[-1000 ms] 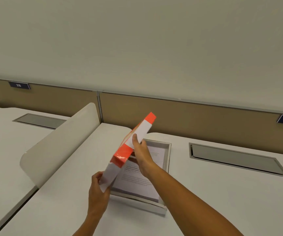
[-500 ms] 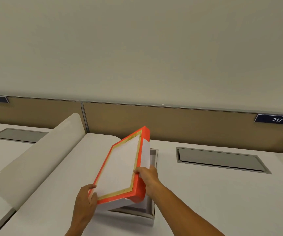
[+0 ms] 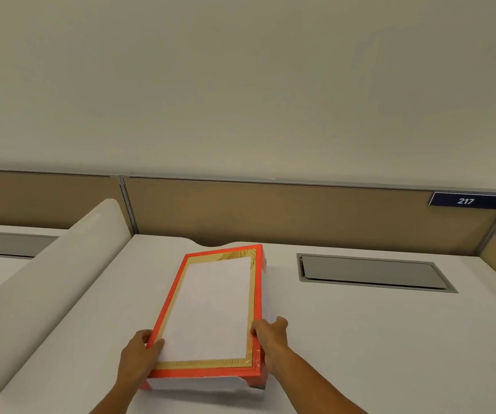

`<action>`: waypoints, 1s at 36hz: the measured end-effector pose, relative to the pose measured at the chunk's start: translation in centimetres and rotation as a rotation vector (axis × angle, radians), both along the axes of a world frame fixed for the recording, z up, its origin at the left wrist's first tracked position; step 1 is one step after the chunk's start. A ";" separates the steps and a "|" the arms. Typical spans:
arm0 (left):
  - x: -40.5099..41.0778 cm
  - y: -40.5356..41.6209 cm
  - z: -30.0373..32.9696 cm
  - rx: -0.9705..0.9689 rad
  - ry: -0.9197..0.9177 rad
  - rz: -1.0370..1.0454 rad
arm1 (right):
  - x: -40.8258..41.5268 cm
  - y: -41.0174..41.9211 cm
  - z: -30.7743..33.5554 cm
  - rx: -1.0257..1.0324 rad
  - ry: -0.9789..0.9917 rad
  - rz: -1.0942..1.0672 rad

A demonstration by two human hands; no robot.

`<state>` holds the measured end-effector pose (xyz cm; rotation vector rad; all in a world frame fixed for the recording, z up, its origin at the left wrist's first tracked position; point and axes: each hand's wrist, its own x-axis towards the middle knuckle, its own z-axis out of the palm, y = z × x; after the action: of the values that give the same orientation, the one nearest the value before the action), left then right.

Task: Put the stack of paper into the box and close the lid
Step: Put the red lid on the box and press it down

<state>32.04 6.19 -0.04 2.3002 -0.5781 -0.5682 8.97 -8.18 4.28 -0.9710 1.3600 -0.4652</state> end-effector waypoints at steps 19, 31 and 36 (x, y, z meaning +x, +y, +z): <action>1.2 -0.7 -1.2 -0.039 -0.048 -0.103 | 1.3 1.4 -3.9 -0.260 0.422 0.078; 3.3 -6.1 -1.1 0.161 -0.457 -0.574 | 3.7 -2.1 -3.9 -0.810 0.775 0.590; 3.5 -8.3 -0.8 0.185 -0.555 -0.650 | 4.2 -3.9 -4.9 -0.788 0.829 0.714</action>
<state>35.50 -2.15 -0.80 2.4239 -1.6314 -0.2601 13.22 -12.12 -0.61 -2.3793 1.4060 -0.0007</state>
